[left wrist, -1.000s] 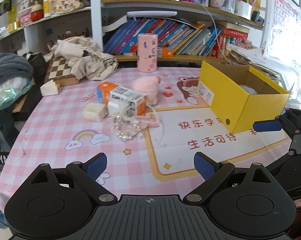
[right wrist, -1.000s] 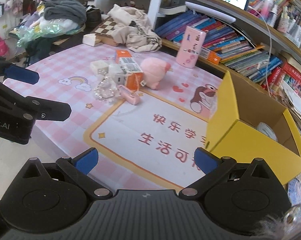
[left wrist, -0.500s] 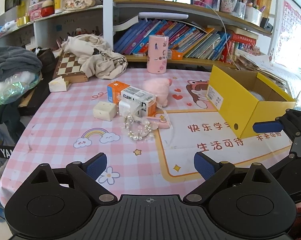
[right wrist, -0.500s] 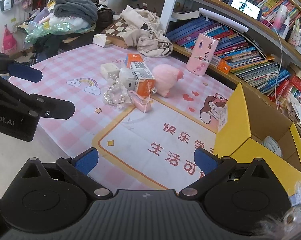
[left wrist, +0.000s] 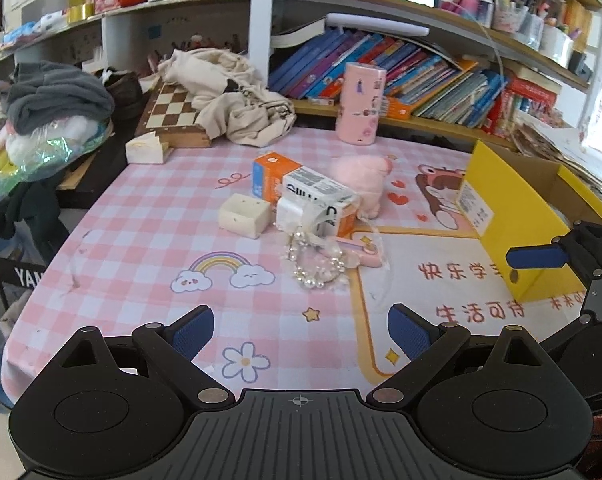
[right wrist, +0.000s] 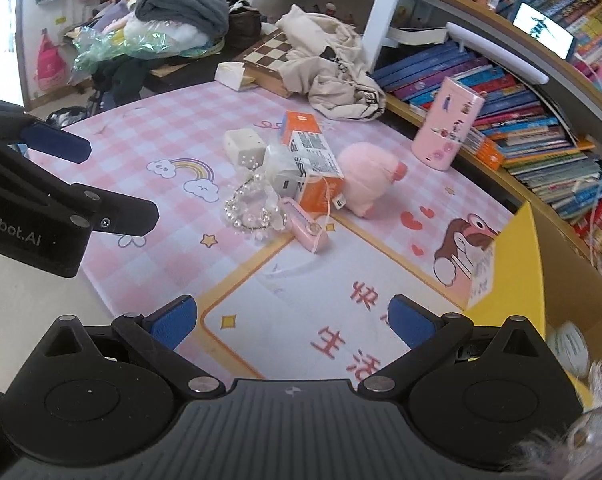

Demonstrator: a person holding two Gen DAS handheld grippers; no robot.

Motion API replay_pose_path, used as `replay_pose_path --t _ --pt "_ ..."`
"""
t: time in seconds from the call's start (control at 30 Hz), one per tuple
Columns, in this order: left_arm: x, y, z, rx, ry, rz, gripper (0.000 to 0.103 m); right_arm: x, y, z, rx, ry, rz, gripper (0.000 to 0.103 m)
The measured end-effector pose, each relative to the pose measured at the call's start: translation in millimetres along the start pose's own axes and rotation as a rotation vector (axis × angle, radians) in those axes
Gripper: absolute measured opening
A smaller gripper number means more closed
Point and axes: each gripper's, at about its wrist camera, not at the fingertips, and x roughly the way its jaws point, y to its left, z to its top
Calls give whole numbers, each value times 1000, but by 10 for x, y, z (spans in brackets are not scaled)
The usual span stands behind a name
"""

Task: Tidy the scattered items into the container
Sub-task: 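Close the left tool on the pearl bracelet while the right tool grasps the pink lighter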

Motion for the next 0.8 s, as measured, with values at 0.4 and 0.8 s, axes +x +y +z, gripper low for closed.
replay_pose_path --t 0.4,0.8 --pt "489 -37 188 -27 68 0 96 453 -280 151 -27 60 52 103" --pt "1030 -120 378 -18 134 -24 96 829 -529 174 -3 134 97 103"
